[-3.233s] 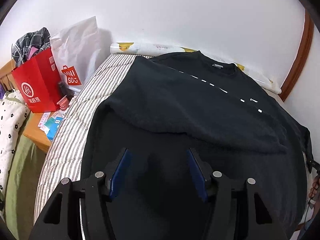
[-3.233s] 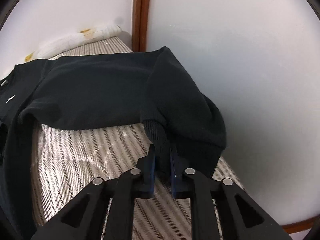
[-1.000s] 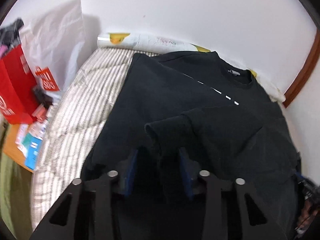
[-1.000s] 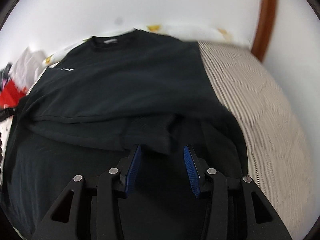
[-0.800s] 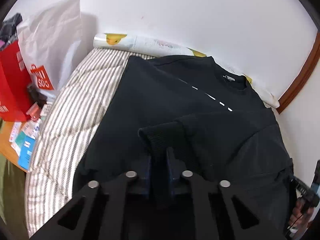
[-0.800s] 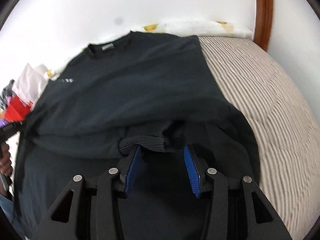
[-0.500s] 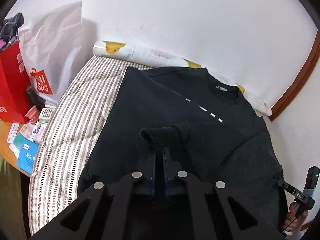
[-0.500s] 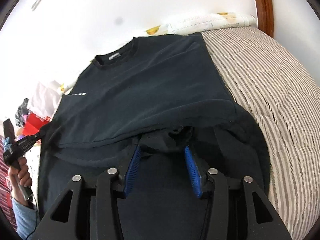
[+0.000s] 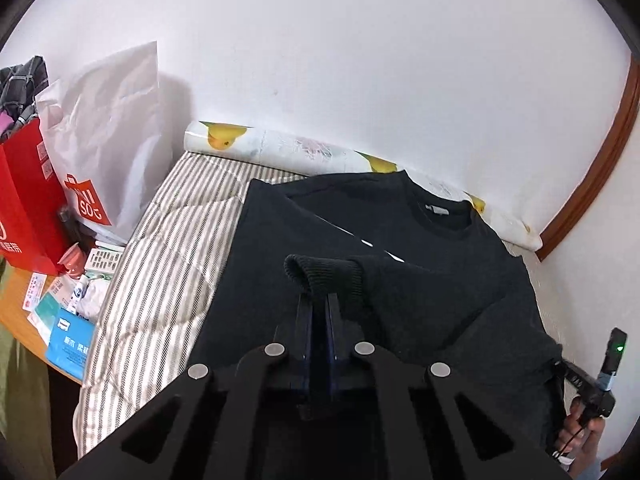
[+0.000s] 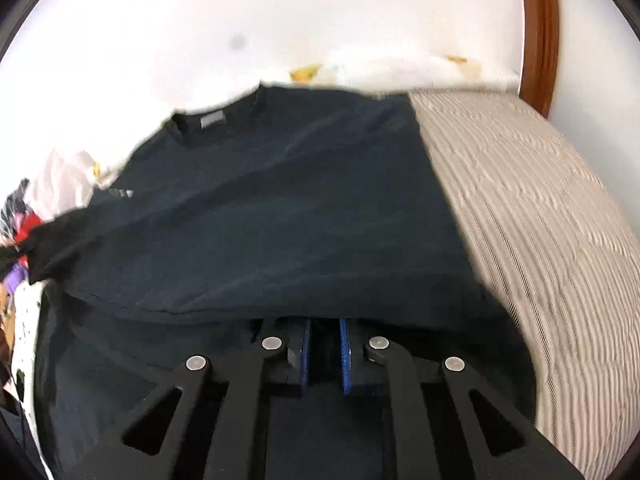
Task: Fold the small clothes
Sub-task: 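Grasp the folded sleeve edge with the left tool while the right tool grasps the hem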
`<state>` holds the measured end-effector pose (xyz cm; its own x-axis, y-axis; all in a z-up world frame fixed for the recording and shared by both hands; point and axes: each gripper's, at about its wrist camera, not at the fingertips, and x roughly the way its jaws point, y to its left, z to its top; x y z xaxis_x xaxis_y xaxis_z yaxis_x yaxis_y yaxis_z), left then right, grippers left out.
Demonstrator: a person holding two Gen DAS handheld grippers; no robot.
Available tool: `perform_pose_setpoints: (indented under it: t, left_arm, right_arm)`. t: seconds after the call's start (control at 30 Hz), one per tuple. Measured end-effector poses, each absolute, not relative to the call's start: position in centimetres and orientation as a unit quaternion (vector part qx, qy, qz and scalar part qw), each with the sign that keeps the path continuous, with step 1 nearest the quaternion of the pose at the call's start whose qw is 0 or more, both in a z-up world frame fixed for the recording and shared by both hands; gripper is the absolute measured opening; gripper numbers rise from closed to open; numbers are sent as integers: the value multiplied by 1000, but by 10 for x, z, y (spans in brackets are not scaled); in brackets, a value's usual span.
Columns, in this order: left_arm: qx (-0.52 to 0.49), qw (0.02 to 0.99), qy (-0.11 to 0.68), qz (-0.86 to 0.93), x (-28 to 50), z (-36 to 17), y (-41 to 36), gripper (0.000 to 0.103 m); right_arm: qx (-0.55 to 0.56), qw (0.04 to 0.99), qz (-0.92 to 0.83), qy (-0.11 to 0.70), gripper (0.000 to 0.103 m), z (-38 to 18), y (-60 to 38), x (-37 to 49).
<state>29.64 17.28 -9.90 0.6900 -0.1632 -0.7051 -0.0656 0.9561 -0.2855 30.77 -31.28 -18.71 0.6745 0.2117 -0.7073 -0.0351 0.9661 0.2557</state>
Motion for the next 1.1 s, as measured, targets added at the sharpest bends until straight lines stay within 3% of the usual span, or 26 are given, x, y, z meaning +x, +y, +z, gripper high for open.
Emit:
perform_pose_setpoints:
  t: [0.1, 0.33, 0.6, 0.67, 0.73, 0.93, 1.1]
  left_arm:
    - [-146, 906, 395, -26, 302, -100, 176, 6]
    - [-126, 898, 420, -7, 311, -124, 180, 6]
    - [-110, 887, 448, -1, 318, -147, 182, 8]
    - [-91, 889, 449, 8, 317, -147, 177, 11]
    - [-73, 891, 448, 18, 313, -147, 172, 11]
    - [-48, 892, 448, 29, 302, -145, 162, 11]
    - [-36, 895, 443, 37, 291, -139, 157, 11]
  right_arm:
    - [119, 917, 47, 379, 11, -180, -325, 314]
    - [78, 905, 18, 418, 12, -199, -320, 320]
    - [28, 907, 66, 414, 18, -166, -320, 272]
    - [30, 917, 65, 393, 21, -153, -320, 266]
    - [41, 923, 62, 378, 31, -150, -322, 273]
    - [30, 902, 24, 431, 32, -196, -322, 317]
    - [25, 911, 8, 412, 32, -192, -321, 302]
